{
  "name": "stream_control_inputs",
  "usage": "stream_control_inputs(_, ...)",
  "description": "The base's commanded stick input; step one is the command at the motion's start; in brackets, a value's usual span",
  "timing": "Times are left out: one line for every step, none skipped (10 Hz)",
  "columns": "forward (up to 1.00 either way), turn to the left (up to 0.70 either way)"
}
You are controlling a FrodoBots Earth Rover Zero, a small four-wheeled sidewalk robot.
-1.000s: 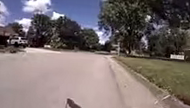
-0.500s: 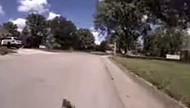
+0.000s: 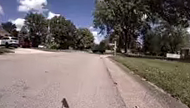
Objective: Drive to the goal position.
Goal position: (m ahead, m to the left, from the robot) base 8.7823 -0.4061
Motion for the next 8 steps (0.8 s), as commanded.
stream_control_inputs(0.0,0.0)
stream_control_inputs(0.0,0.0)
stream_control_inputs(0.0,0.0)
stream_control_inputs(0.17,0.0)
stream_control_inputs(0.54,0.0)
stream_control_inputs(0.85,0.0)
stream_control_inputs(0.85,0.0)
stream_control_inputs(0.85,0.0)
